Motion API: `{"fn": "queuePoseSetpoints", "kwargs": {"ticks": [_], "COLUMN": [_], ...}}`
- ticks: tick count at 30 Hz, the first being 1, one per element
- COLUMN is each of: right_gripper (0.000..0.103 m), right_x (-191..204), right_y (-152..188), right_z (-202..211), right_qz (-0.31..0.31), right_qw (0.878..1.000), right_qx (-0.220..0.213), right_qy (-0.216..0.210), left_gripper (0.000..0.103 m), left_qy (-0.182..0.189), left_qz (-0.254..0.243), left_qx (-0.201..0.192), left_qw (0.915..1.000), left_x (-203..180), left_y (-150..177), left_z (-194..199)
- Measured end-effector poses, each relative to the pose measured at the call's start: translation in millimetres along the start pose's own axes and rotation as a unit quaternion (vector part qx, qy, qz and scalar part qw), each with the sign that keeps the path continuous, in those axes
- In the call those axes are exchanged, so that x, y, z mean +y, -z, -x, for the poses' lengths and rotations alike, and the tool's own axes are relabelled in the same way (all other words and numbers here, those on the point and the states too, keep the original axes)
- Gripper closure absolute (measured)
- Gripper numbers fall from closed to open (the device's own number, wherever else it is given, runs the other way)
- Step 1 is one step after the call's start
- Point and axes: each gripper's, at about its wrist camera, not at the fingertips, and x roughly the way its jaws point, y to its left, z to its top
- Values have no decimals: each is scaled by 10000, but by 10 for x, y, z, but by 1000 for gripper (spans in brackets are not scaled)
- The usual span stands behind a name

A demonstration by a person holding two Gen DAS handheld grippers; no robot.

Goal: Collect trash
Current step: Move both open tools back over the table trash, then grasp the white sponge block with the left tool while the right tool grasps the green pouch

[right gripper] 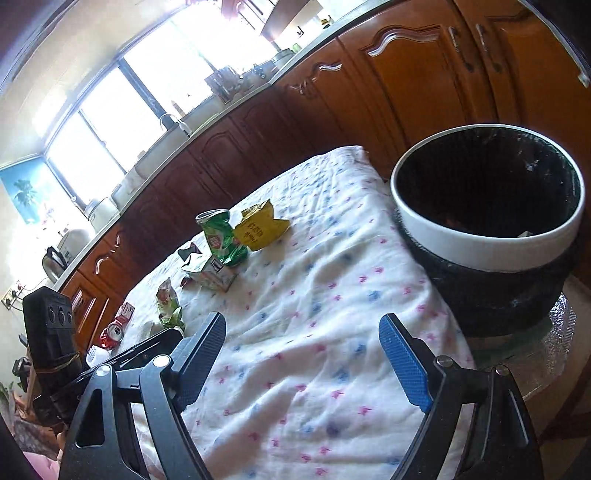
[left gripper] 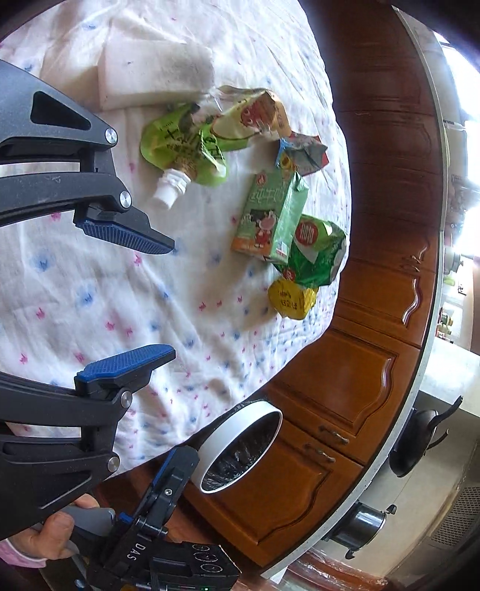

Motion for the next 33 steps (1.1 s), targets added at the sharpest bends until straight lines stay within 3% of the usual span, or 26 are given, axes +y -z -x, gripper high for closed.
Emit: {"fn": "queuePoseSetpoints", "kwargs": {"ticks": [7,15,20,26,28,32,33], "right_gripper": [16,16,17,19,27,54,55], "right_x": [338,655,867,1130,1207,1326,1350], "right_y": [49,78,105,115,104,88,90], "right_z": [-193,-343,-458,-651,-764,-1073,-1141], "right_qz": [350,695,915,1139,1176,1130,1120], "right_qw": [9990,9959,9929,9875,9858,9821,9813], "right_qx": [221,402,513,716,808,1115,1187], "right_qy": [-187,-428,-566,-823,-888,-1013,-1023], "left_gripper": [52,52,49,41,39,39,39], "left_qy": [-175,-635,-1018,-1140,-1217,-1235,-1241], "left_qz": [241,460,616,640,594,687,688], "left_qx": [-95,-317,-337,-190,-204,-250,-254], "left_qw": [9995,9964,9923,9912,9906,9897,9896], "left_x": [276,623,812,923,921,1017,1038], "left_y": [56,102,143,151,136,118,125], "left_z": [227,582,671,606,596,599,604]}}
